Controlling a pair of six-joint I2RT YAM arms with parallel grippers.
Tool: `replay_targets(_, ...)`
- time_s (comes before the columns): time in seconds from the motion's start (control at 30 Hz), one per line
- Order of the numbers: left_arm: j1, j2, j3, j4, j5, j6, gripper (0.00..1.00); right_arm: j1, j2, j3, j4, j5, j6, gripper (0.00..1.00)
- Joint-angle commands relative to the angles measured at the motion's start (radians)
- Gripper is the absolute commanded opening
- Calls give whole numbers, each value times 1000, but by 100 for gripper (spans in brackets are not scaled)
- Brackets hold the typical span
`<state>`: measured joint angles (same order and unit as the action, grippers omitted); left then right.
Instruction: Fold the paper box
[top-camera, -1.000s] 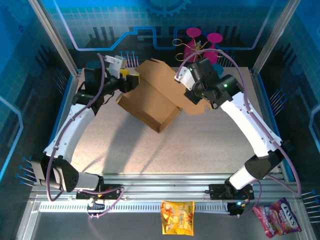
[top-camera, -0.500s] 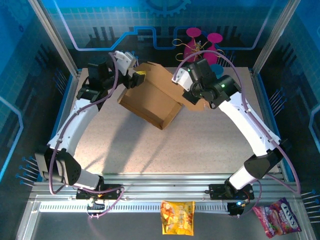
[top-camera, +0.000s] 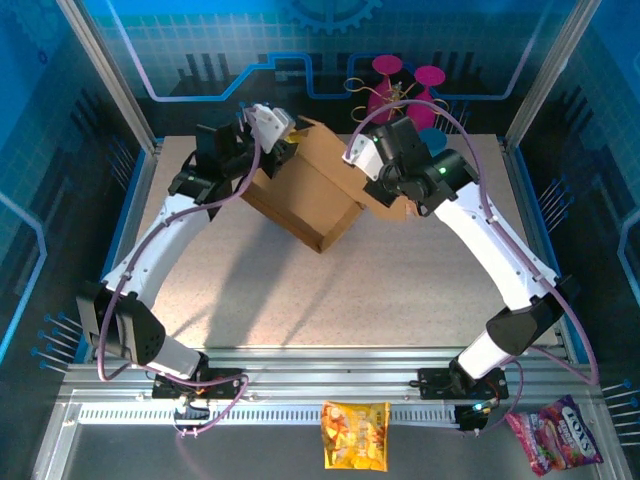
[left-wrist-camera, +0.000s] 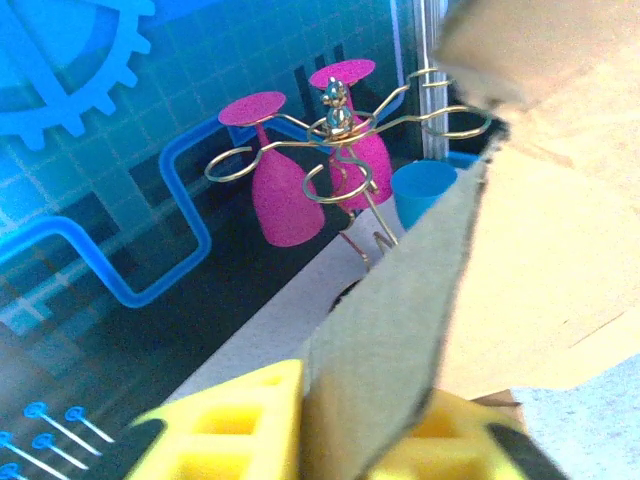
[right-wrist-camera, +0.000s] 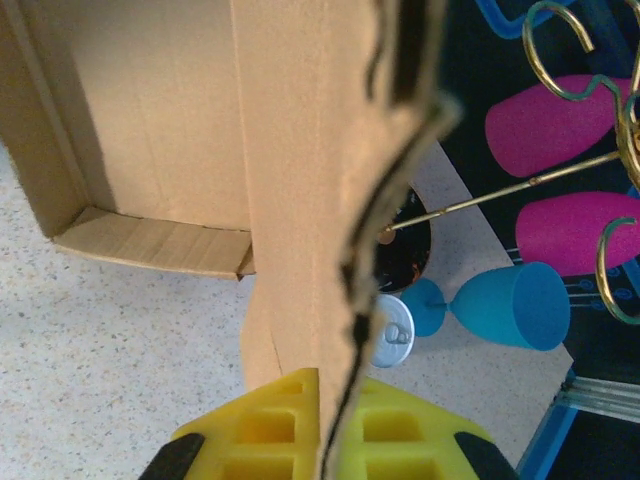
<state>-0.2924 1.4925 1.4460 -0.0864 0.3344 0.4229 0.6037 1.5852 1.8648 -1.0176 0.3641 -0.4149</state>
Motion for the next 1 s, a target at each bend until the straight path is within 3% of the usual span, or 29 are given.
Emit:
replay_targets(0.0, -37, -22, -38, 3, -80, 16, 10, 29, 34, 42, 41, 14, 4, 0)
replay_targets(0.1, -63, -31, -60, -9, -170, 16, 0, 59, 47, 58, 63, 40, 24, 0)
replay_targets(0.23, -77, -54, -127, 34, -327, -90, 0, 100, 76, 96, 93, 106, 115, 0)
replay_targets(0.3, -74, -88, -207, 100, -349, -146, 0, 99, 95, 134, 82, 94, 189, 0)
replay_targets(0.5, -38, -195, -473, 309, -308, -224, 0, 72, 90, 213, 77, -86, 357, 38)
replay_targets(0.67, 31, -271, -647, 448, -263, -286, 0, -64, 17, 153, 151, -339, 573, 56)
replay_targets(0.77, 56, -302, -712, 490, -243, -290, 0, -176, -34, 81, 225, -433, 738, 59)
replay_targets(0.97, 64, -336, -807, 585, -297, -321, 0, -309, -16, 27, 183, -424, 1062, 61)
